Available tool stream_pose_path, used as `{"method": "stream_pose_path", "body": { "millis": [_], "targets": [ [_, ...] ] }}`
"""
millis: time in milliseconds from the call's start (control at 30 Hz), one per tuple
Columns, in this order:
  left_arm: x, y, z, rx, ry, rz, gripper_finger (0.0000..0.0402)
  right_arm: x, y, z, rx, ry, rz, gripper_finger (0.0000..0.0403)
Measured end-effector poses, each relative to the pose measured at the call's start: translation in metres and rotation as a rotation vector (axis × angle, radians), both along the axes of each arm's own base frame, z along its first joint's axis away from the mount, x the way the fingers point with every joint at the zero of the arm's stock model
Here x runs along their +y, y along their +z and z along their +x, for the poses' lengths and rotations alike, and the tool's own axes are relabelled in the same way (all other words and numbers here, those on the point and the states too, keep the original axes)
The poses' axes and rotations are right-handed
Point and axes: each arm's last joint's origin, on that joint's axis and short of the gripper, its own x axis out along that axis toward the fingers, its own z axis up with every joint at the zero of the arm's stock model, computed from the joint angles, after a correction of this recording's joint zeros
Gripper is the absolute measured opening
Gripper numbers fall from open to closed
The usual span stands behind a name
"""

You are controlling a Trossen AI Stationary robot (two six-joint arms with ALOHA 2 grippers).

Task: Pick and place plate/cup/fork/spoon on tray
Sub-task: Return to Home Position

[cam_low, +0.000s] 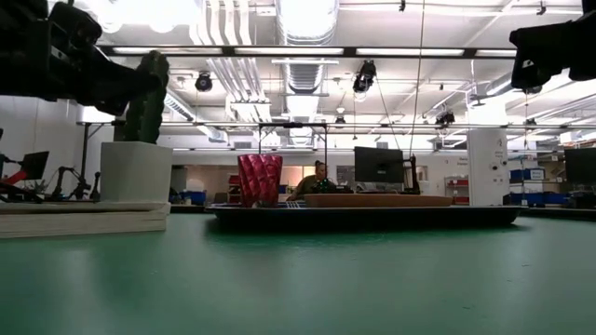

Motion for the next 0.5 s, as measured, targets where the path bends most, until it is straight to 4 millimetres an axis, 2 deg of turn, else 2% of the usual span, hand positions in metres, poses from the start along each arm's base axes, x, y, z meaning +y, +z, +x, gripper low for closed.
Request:
{"method": "stream_pose_path", "body": {
  "millis": [200,300,400,500],
  "targets": [
    [0.0,-0.004,0.003,0.045,0.0,0.007,0.0017,0.0,-0.002,0.0,0.018,0.002,0.002,0.0008],
    [-0.001,-0.007,0.004,0.068,0.0,0.01,0.0017,0.0,-0.004,0.0,0.032,-0.006,-0.058,0.0008],
    [-0.001,-0.009,0.005,0.09,0.0,0.013,0.0017,-0.004,-0.005,0.002,0.029,-0.032,-0.138,0.0008],
    [-0.001,-0.011,0.006,0.111,0.0,0.016,0.0017,-0.012,-0.006,0.005,0.037,-0.077,-0.14,0.0008]
  ]
}}
